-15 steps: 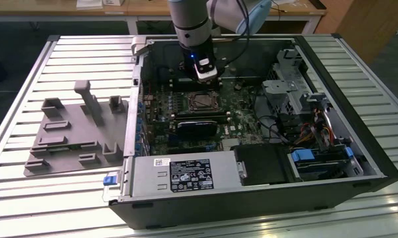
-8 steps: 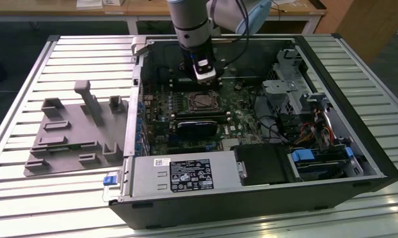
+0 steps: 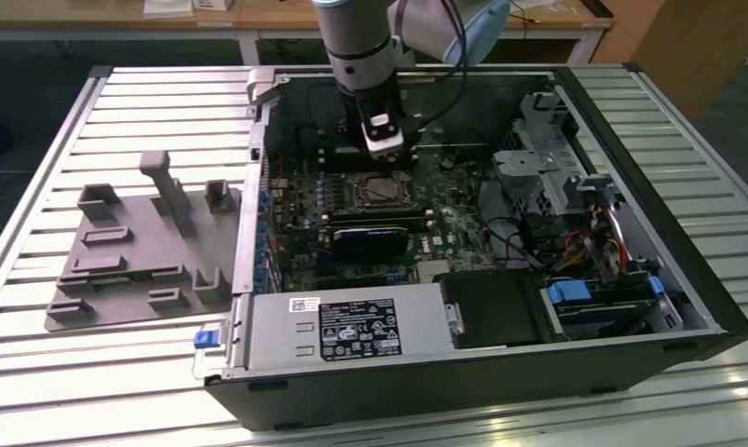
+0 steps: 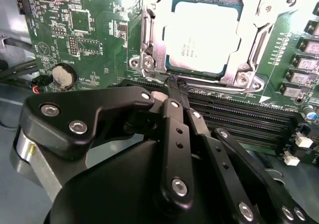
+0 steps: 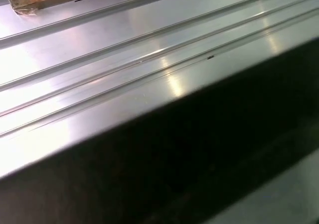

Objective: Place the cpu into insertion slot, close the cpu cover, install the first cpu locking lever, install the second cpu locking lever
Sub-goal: 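Install the first cpu locking lever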

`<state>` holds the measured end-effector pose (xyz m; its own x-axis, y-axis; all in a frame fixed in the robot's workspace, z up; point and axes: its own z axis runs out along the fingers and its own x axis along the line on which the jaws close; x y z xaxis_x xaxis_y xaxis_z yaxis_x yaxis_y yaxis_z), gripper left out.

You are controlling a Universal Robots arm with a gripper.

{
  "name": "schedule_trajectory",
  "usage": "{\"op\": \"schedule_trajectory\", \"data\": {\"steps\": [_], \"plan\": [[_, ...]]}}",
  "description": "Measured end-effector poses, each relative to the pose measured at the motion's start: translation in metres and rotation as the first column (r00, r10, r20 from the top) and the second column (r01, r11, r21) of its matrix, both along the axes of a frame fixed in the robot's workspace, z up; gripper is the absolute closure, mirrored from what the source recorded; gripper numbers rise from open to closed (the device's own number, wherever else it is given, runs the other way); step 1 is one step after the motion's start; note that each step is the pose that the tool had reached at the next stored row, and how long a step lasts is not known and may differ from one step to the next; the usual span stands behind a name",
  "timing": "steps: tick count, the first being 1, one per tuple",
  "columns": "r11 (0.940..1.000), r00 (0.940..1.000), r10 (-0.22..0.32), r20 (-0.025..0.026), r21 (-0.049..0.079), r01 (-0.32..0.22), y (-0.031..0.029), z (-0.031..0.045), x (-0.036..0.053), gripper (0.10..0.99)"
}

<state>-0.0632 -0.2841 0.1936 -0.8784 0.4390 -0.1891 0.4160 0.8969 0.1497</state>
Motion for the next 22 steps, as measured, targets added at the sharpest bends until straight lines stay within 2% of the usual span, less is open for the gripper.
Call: {"op": "schedule_trajectory", "data": {"steps": [12, 16, 22], "plan": [[1.0, 1.0, -0.003, -0.0002, 0.001, 0.003, -0.0001, -0.0011, 0.0003, 0.984], [0.9999, 1.0, -0.003, 0.0001, 0.011, 0.003, -0.0002, -0.0002, 0.0005, 0.984], [0.9999, 1.0, -0.003, 0.0, 0.014, 0.003, -0.0009, 0.0037, 0.0004, 0.984]]}}
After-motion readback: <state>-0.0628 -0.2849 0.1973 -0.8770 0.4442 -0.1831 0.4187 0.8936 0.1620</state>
